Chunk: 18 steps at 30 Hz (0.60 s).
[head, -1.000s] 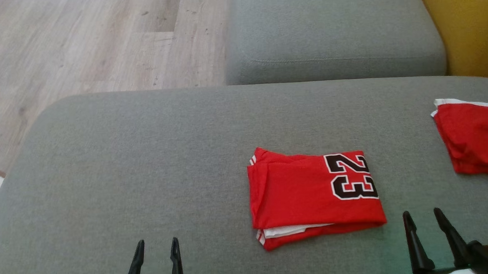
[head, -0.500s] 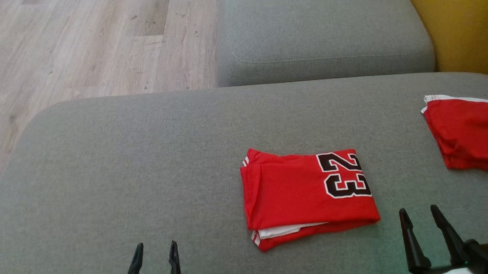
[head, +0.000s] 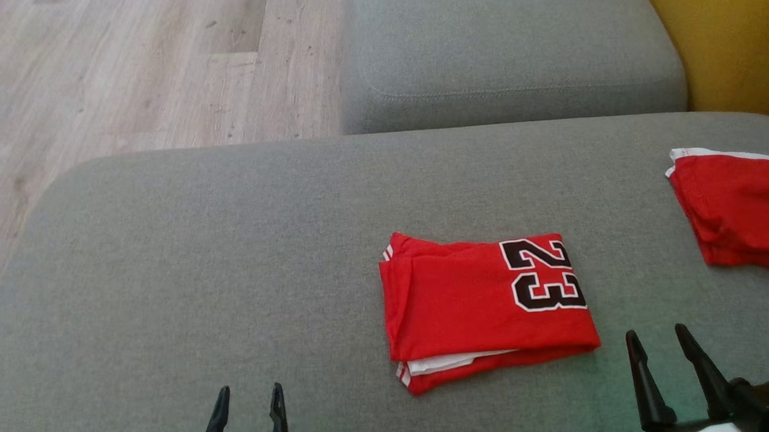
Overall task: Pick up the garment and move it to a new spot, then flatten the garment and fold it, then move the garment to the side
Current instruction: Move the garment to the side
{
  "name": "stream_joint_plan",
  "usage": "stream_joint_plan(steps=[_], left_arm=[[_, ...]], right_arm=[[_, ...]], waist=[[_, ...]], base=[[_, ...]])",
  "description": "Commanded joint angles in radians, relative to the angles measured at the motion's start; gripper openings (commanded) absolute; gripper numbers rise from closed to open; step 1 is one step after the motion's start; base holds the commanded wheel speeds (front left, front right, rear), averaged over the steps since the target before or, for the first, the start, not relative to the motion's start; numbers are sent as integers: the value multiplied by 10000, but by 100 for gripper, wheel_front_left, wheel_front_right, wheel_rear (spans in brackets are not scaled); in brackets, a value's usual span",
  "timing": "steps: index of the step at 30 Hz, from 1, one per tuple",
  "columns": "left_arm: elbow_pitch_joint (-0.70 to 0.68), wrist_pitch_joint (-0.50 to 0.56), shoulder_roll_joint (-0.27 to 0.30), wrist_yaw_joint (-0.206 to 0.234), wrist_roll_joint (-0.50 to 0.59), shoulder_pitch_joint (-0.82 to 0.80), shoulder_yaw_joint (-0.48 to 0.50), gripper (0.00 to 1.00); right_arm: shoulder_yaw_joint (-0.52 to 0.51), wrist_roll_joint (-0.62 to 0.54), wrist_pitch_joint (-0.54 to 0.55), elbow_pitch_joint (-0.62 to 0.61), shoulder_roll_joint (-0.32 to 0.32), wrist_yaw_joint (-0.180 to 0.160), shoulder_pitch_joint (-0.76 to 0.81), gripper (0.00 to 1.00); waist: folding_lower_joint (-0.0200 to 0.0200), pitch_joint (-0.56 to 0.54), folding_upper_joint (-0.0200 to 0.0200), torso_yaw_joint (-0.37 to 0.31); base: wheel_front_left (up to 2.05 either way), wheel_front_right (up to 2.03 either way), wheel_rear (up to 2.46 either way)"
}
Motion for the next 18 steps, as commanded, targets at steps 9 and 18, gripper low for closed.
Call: stream_joint_plan(steps=[9,18], left_arm=[[-390,-124,-159,-140,-415,-458,158,100],[-923,-124,-165,-512,-724,-903,-153,100]], right_arm=[[321,365,-137,192,-487,-9,-589,100],[644,1673,943,1926,-1030,-9,-2394,100]], waist=[[0,480,0,264],[0,1208,0,704]], base=[[0,0,0],[0,0,0]])
